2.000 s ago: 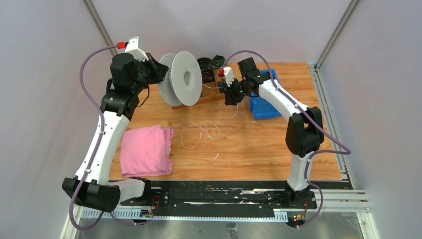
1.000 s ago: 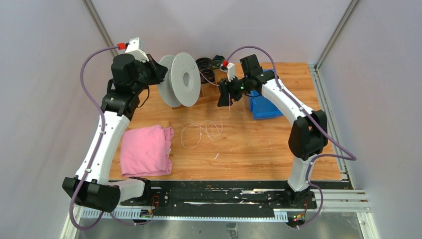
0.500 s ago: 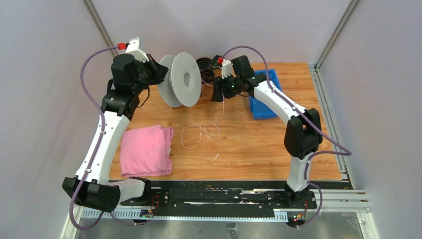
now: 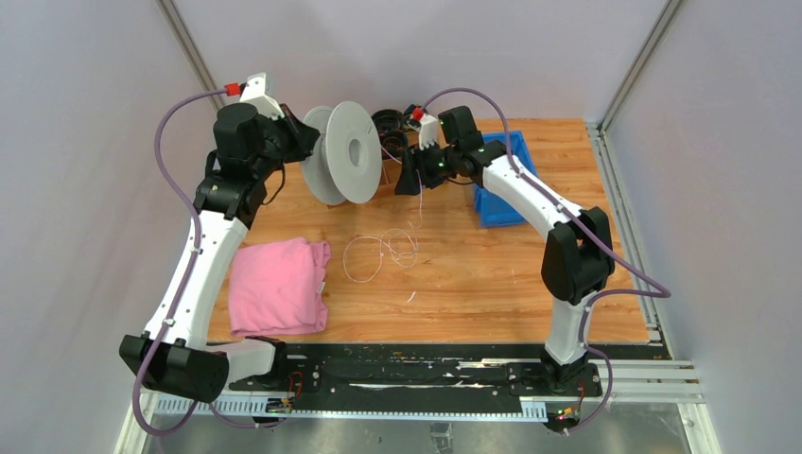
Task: Wrap the cables
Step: Wrap the cable around the cable reel.
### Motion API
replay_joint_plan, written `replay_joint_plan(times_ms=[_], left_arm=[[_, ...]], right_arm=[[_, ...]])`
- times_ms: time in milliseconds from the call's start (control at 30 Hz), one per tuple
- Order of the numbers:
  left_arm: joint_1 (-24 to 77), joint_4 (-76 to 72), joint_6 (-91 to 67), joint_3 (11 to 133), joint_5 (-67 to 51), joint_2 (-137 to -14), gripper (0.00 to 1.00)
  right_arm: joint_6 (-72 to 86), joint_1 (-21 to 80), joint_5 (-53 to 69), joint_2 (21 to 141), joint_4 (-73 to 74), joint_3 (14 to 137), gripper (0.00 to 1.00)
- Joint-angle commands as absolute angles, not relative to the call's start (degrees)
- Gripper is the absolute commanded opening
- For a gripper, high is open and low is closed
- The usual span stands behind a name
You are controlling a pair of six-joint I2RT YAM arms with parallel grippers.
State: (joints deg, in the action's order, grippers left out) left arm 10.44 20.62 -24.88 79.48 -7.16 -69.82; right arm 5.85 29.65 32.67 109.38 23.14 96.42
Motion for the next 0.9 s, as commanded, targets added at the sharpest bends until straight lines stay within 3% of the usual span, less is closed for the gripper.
replay_joint_plan(times_ms=[0,667,800,867], left_arm=[[9.99,15.73,-25.14,79.11,-6.30,-69.40,0.00],[9.98,15.64,-24.96,79.85,-5.27,-69.52,0.00],[9.99,15.58,-24.96,79.65,-4.97,-69.49,0.00],[10.01,15.57,-24.87,79.67,-4.59,-69.39,0.00]], right_arm=[[8.02,30.67,35.90,105.89,24.03,96.58,0.64],[6.24,33.94,37.60,101.07,24.15,86.82,0.64],[6.15,35.34,37.86,99.90,21.34,84.14,0.53],[6.22,35.65,38.73,99.84,20.34,83.51,0.37]])
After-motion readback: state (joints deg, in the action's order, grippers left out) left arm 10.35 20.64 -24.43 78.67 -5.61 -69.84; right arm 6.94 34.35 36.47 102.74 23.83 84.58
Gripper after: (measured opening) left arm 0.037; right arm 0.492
